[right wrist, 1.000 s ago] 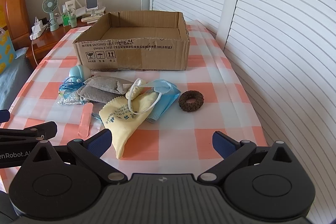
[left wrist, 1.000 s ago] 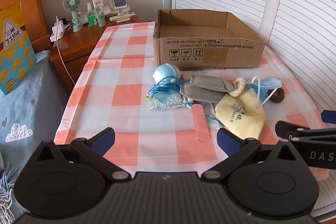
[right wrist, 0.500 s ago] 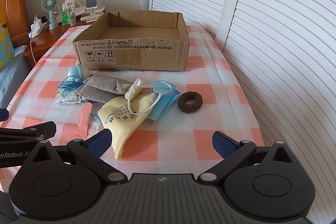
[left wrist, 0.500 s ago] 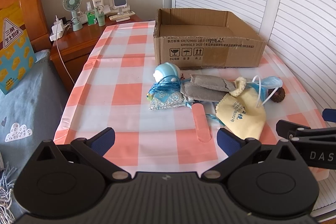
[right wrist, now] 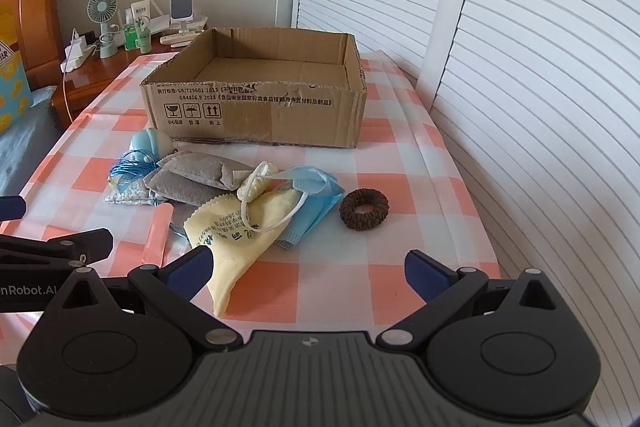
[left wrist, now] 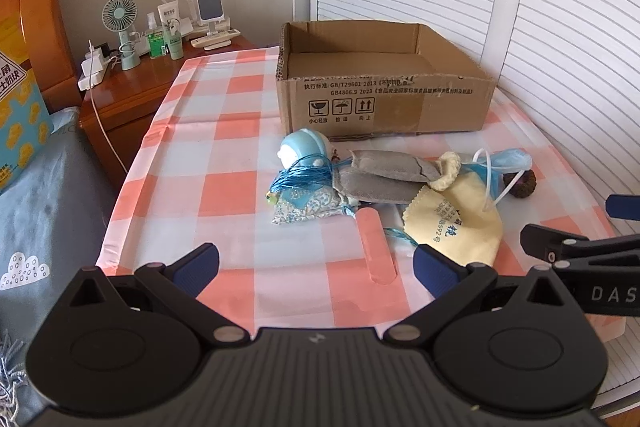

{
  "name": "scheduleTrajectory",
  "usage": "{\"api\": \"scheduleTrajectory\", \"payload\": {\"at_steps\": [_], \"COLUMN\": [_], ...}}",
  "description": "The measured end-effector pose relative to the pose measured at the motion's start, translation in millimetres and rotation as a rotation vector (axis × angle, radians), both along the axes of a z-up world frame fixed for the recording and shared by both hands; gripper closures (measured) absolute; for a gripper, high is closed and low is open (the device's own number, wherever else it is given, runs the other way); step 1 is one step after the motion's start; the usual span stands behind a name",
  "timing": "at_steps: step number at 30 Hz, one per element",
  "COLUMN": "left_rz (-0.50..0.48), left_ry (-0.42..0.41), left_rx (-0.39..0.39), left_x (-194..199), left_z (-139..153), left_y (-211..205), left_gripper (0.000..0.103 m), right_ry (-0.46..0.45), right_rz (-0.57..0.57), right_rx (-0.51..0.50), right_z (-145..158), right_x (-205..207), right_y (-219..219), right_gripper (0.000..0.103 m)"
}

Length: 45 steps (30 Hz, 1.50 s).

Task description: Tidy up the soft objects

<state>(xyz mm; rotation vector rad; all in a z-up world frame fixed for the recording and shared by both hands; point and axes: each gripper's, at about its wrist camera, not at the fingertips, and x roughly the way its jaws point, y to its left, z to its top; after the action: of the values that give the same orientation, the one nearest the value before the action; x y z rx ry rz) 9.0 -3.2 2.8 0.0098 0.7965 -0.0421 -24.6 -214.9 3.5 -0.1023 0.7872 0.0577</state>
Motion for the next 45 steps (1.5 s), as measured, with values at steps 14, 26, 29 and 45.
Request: {"api": "scheduleTrajectory", "payload": {"at_steps": [14, 26, 29, 45], "left_rz": [-0.079, -0.066, -0.063, -0.086], "left_ry": [-0.020, 0.053, 0.046, 0.046], "left_rx": [-0.039, -0.045, -0.048, -0.010], "left_x": [23, 50, 49, 39], "left_z": [-21, -63, -62, -64], "left_y": [-2, -8, -7, 15], "left_gripper": [0.001, 0.001, 0.001, 0.000], "right_ry": [-0.014, 0.016, 0.017, 0.041], "right_rz": [0.062, 0.072, 0.080, 0.121], "right_rx": [0.000, -0.011, -0.013, 0.001], "right_z": [-17, -44, -47, -62], "right_x": [6, 11, 12, 14], "right_y": [-12, -35, -37, -39], "right_gripper": [0.000, 0.000, 0.000, 0.000]}}
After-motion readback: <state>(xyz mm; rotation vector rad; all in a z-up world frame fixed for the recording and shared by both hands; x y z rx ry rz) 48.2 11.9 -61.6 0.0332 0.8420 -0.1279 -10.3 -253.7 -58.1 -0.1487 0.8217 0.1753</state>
